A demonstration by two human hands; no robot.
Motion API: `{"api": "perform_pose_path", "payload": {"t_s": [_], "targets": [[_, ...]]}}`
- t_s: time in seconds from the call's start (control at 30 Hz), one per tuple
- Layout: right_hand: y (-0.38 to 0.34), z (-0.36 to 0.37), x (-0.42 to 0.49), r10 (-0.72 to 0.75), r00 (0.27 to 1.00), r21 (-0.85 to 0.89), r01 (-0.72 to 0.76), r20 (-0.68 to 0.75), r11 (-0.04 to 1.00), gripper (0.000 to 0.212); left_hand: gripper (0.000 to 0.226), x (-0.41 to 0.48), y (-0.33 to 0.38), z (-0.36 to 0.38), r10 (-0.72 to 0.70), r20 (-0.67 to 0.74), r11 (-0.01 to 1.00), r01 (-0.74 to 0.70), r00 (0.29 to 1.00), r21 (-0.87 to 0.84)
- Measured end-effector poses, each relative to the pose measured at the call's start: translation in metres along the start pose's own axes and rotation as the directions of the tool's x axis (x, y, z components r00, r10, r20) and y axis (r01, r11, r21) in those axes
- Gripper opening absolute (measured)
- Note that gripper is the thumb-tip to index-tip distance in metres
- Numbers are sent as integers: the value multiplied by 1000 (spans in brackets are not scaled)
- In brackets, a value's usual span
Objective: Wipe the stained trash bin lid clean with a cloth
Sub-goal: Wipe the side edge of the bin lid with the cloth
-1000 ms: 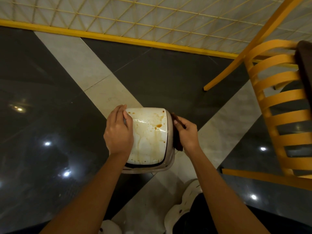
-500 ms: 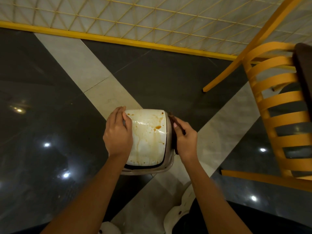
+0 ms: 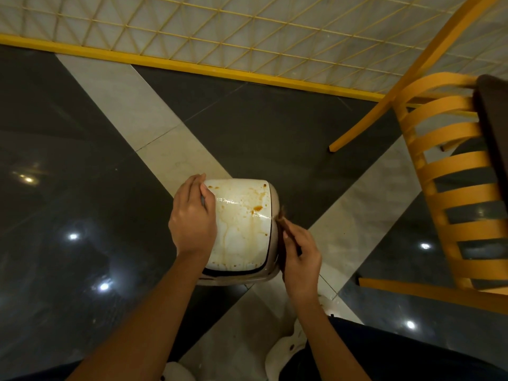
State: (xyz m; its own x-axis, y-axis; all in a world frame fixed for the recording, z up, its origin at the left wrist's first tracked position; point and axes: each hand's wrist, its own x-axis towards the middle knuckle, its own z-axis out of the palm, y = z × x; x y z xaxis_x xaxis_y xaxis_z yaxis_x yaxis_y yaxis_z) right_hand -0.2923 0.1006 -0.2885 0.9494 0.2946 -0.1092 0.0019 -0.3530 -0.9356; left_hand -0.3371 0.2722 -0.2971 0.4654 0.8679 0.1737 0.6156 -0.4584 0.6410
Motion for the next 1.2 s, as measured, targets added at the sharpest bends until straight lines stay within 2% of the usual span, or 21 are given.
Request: {"api": "perform_pose_path", "payload": {"t_s": [0.27, 0.4, 0.6, 0.8, 0.9, 1.03, 1.13, 1.2], "targets": [[-11, 11, 19, -44, 999, -142, 42, -6, 989, 32, 37, 0, 2, -1, -15, 14, 1000, 15, 1000, 3], [-2, 7, -21, -5, 999, -108, 0, -49, 994, 37, 36, -1, 2, -2, -4, 3, 1000, 4, 1000, -3], [-14, 14, 16, -27, 998, -171, 19, -49, 985, 31, 36, -1, 2, -1, -3, 12, 1000, 3, 1000, 9], [-3, 13, -28, -45, 995, -141, 32, -87, 989, 41, 38, 0, 2, -1, -1, 15, 1000, 1, 1000, -1], [-5, 16, -15, -10, 993, -112, -3, -115, 994, 35, 38, 0, 1, -1, 6, 22, 1000, -6, 1000, 4], [-21, 14, 35, 2, 1000, -112, -6, -30, 994, 29, 36, 0, 2, -1, 3, 14, 1000, -3, 1000, 10], [-26, 11, 67, 93, 992, -82, -86, 88, 993, 29, 37, -1, 2, -1, -1, 11, 1000, 0, 1000, 13], [-25, 9, 64, 113, 990, -77, -107, 86, 991, 29, 37, -1, 1, -1, -6, 14, 1000, 6, 1000, 10]]}}
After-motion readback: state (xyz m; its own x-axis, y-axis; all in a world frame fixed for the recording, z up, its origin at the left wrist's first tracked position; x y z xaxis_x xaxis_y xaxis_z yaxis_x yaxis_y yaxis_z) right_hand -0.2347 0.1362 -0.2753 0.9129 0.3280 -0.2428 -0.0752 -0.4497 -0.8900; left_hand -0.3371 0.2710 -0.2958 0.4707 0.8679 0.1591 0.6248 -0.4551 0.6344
